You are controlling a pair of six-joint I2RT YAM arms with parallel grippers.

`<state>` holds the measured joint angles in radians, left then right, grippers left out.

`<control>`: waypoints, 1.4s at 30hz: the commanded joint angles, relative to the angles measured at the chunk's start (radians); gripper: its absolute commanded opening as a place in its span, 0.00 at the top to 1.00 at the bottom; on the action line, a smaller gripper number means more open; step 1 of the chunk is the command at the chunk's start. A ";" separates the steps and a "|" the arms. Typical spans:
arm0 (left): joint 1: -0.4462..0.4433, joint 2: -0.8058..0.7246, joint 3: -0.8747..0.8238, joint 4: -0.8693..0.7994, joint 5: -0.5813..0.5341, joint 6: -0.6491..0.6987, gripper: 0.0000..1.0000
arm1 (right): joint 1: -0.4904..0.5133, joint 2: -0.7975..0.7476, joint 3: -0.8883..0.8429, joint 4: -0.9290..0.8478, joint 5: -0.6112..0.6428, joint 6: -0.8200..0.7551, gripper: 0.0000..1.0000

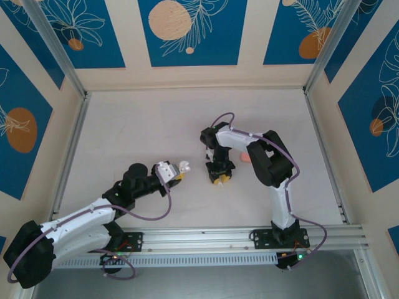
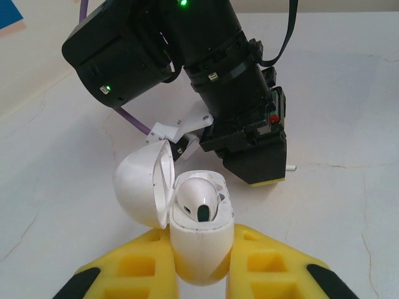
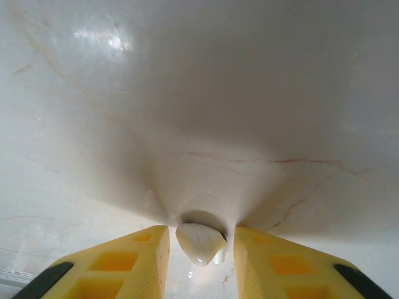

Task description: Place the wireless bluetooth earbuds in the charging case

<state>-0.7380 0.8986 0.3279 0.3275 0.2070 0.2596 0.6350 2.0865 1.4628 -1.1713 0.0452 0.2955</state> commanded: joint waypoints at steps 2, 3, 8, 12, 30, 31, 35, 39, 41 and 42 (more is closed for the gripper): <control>-0.009 -0.018 -0.010 -0.002 -0.011 -0.017 0.83 | 0.009 0.023 0.002 -0.023 0.021 0.009 0.72; -0.010 -0.018 -0.010 -0.002 -0.011 -0.017 0.83 | 0.009 0.021 0.001 -0.019 0.020 0.010 0.72; -0.010 -0.015 -0.012 0.000 -0.013 -0.015 0.83 | 0.009 0.006 -0.017 0.009 0.021 0.017 0.77; -0.010 0.000 -0.018 0.015 -0.016 -0.016 0.83 | 0.009 -0.029 -0.049 0.057 0.025 0.033 0.78; -0.019 0.302 -0.044 0.365 0.032 -0.078 0.84 | -0.025 -0.427 -0.306 0.497 -0.075 0.161 0.81; -0.020 0.316 -0.044 0.383 0.032 -0.078 0.84 | -0.025 -0.450 -0.320 0.525 -0.084 0.167 0.81; -0.022 0.356 -0.034 0.419 0.039 -0.080 0.84 | -0.026 -0.534 -0.371 0.622 -0.136 0.175 0.81; -0.022 0.382 -0.021 0.441 0.046 -0.088 0.83 | -0.020 -0.588 -0.391 0.677 -0.172 0.162 0.81; -0.023 0.394 -0.020 0.461 0.047 -0.099 0.84 | -0.017 -0.609 -0.403 0.701 -0.175 0.163 0.81; -0.024 0.399 -0.018 0.470 0.048 -0.104 0.84 | -0.017 -0.618 -0.409 0.712 -0.181 0.165 0.81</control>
<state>-0.7479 1.2831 0.2947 0.7219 0.2276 0.1814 0.6132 1.5066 1.0752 -0.5278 -0.0864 0.4503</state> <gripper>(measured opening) 0.166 0.189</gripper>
